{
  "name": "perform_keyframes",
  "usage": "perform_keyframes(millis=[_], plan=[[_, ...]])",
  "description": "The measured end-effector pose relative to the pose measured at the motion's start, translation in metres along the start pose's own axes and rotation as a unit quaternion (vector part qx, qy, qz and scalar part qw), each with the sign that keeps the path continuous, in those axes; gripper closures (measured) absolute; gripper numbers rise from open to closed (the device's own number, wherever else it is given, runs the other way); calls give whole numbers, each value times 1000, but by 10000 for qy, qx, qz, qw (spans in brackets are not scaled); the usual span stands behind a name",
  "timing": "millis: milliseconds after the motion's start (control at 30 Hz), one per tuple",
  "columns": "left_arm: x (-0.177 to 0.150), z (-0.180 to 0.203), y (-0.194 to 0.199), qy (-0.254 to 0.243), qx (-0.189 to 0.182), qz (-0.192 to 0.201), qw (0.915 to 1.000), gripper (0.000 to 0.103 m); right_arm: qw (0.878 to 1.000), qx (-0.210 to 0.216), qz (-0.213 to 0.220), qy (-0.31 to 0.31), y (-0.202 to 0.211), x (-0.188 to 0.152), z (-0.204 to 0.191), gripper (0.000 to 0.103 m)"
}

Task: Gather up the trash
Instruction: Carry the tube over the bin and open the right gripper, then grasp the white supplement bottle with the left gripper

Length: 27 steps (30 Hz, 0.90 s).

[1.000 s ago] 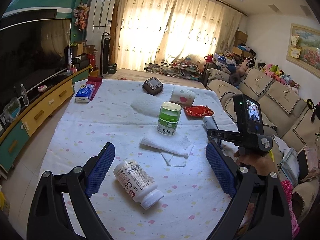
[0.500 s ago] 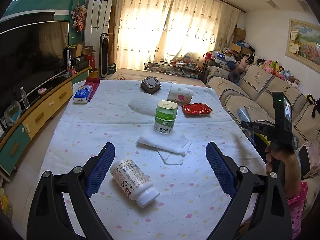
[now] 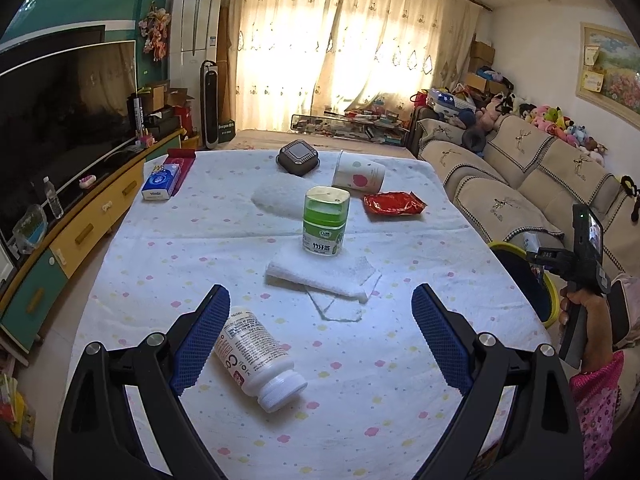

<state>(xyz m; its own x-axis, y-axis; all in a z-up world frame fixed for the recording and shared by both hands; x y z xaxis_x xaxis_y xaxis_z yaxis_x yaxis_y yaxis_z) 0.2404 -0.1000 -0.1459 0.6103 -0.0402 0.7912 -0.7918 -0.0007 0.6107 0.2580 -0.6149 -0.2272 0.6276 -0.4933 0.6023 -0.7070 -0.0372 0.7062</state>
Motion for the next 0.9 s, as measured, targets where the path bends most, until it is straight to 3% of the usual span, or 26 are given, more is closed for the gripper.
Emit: perform_keyframes(millis=[33, 133, 300, 367, 600, 900], plan=[[0, 2, 0, -19, 5, -1, 10000, 12, 10000, -12, -26, -14, -3, 0, 3, 81], [0, 5, -2, -54, 41, -4, 10000, 12, 10000, -20, -16, -86, -3, -1, 11, 64], [-4, 3, -6, -35, 110, -77, 9999, 12, 9998, 119, 106, -92, 14, -6, 11, 61], [-10, 2, -10, -53, 179, -152, 9997, 12, 9995, 234, 191, -10, 27, -12, 5, 55], [-32, -14, -27, 98, 493, -531, 9973, 12, 9981, 452, 336, 265, 61, -31, -12, 53], [-50, -41, -58, 397, 1006, -997, 9891, 12, 9965, 681, 298, 395, 67, -39, -30, 53]])
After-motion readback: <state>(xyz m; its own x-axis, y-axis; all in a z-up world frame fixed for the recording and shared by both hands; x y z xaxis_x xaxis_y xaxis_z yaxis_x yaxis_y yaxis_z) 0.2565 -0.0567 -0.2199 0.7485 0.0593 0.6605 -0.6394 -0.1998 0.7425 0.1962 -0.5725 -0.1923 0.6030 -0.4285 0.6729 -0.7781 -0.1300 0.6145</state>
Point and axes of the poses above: each gripper's, at about its wrist camera, not at the fingertips, and y roughly against the way its jaws point, z to its right, x to its top, the point moved 9 cm from there along -y, roughly the way its jaws point, and after that the axes turned 13 degrees about x, right-handed, at the moved point
